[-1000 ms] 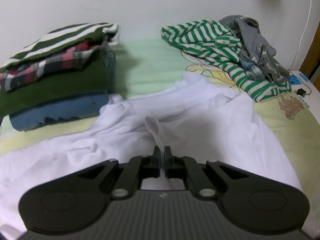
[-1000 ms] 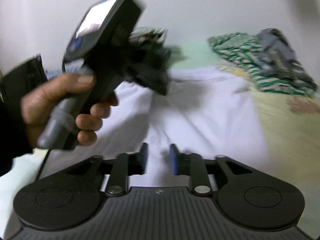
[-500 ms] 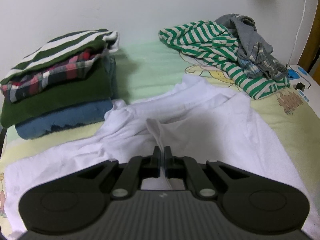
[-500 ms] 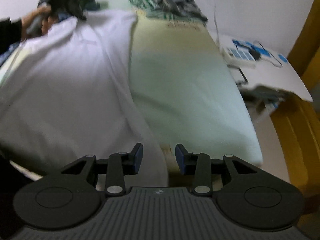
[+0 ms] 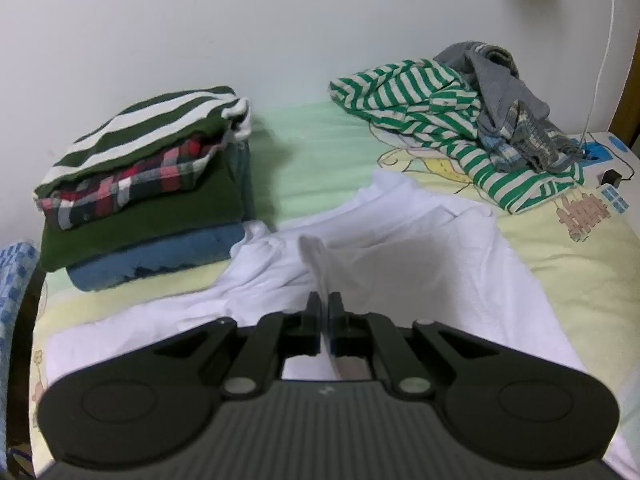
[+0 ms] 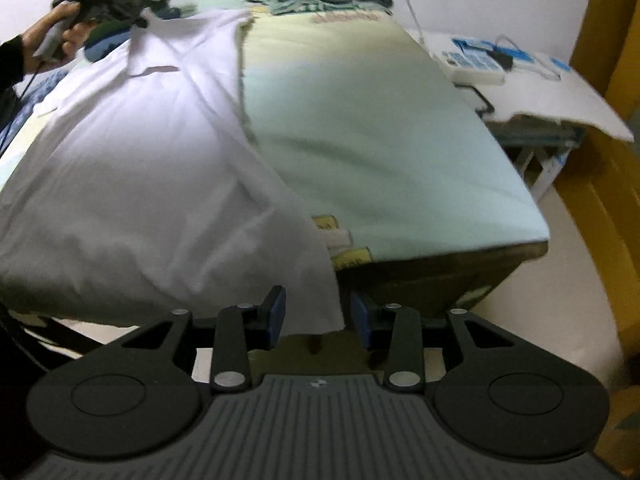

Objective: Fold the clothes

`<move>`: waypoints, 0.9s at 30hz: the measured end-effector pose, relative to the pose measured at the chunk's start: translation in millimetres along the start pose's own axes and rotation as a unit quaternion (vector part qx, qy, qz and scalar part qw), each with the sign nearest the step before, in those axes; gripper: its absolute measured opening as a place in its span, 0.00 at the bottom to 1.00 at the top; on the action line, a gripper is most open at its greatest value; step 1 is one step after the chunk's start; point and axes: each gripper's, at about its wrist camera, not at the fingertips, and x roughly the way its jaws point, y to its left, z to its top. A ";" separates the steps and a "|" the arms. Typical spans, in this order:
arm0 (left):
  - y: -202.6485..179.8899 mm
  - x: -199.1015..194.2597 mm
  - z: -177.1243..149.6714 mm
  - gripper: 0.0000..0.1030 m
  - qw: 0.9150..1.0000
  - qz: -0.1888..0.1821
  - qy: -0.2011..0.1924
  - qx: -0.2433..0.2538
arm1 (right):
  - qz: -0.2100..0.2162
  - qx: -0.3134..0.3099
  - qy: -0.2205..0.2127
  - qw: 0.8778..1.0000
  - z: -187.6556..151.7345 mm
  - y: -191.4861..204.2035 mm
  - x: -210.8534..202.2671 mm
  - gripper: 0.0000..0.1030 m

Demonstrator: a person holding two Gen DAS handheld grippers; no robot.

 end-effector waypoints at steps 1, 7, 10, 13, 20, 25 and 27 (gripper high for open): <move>-0.2 1.3 -0.1 0.01 1.000 0.002 0.003 0.000 | 0.005 0.011 0.003 1.000 0.2 -3.6 4.7 0.37; -4.9 7.9 -2.5 0.01 1.000 0.020 0.015 0.005 | 0.057 0.070 -0.003 0.996 -1.2 -21.4 9.3 0.03; -3.4 6.7 -0.9 0.01 1.000 0.020 0.013 0.001 | 0.051 0.049 -0.011 0.997 -0.2 -11.6 -0.8 0.02; 0.3 4.8 4.0 0.01 1.000 0.021 0.009 0.000 | 0.083 0.033 -0.005 0.996 3.0 3.2 -8.2 0.02; 8.0 3.4 18.9 0.01 1.000 0.028 0.002 0.008 | 0.160 -0.005 0.009 0.987 10.4 38.0 -25.3 0.02; 15.4 6.1 26.2 0.01 0.999 0.039 0.000 0.013 | 0.215 -0.032 0.019 0.976 15.7 62.9 -37.5 0.02; 18.7 9.0 26.4 0.01 0.999 0.043 0.002 0.014 | 0.243 -0.050 0.031 0.968 14.3 79.0 -32.9 0.02</move>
